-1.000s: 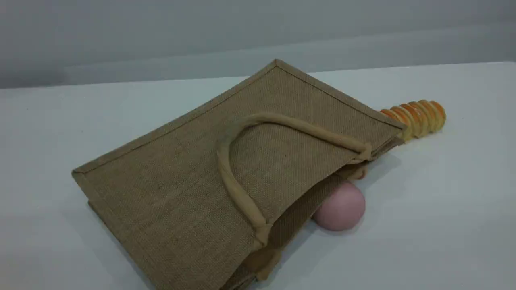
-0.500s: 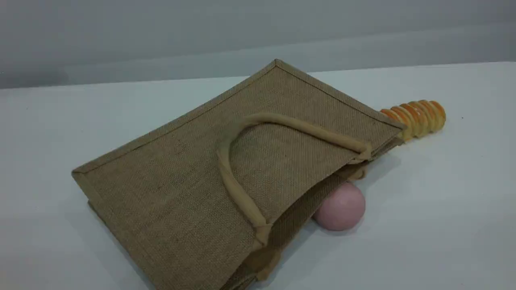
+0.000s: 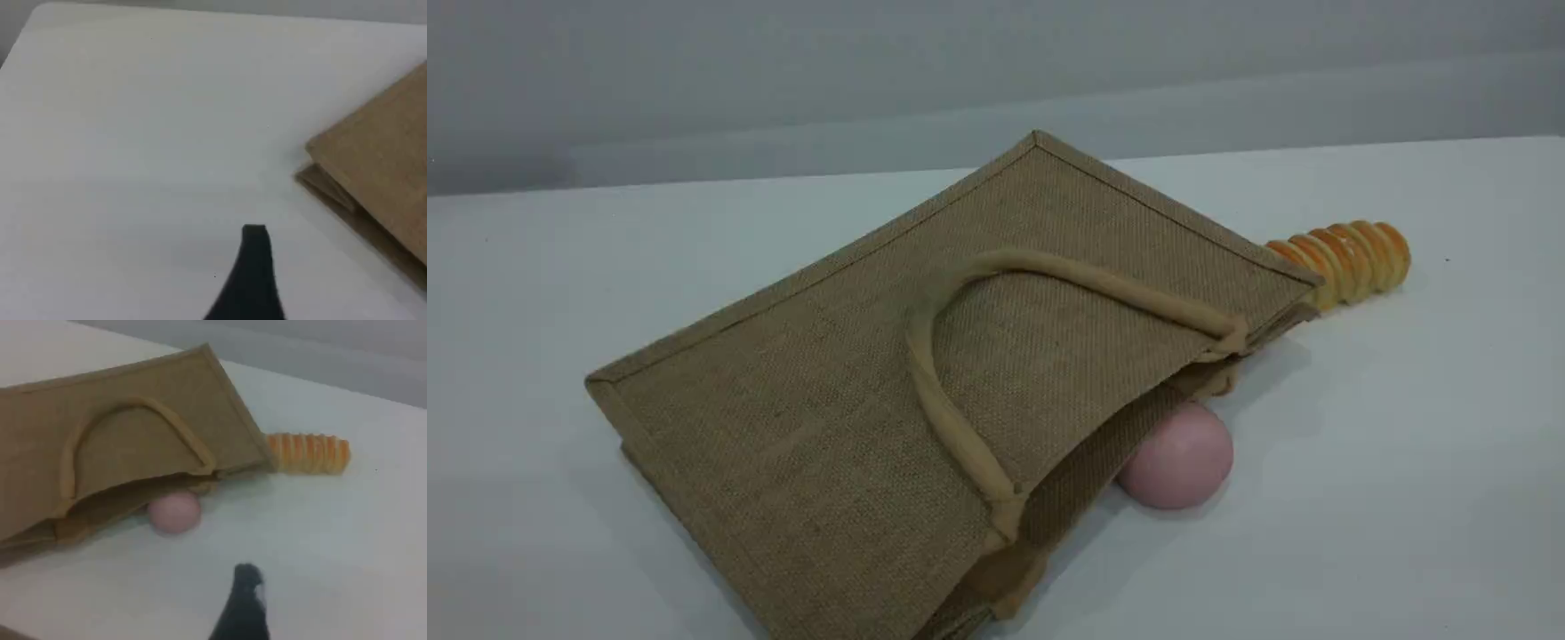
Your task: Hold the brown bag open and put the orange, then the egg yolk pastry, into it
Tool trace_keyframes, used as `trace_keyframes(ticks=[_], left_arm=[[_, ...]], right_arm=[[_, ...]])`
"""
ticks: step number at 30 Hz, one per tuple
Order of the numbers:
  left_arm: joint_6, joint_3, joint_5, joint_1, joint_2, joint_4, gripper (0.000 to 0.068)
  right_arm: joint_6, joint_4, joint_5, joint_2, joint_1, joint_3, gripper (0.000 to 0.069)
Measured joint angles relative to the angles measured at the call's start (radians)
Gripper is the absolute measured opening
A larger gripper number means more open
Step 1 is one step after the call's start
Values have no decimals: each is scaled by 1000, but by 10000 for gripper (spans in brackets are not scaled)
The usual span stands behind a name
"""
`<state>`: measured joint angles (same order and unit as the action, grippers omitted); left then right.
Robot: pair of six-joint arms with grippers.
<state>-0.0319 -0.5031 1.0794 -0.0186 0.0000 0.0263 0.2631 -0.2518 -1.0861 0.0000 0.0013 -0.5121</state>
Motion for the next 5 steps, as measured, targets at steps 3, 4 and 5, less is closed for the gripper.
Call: trace_keyframes(ticks=[3,4,5], left_arm=[[0,0,-1,1,0,0,583],[1,0,-1,1,0,0,583],[1,0,-1,1,0,0,583]], right_arm=[[0,0,0,0,0,0,565],[0,0,0,0,0,0,565],[0,0,0,0,0,0,565]])
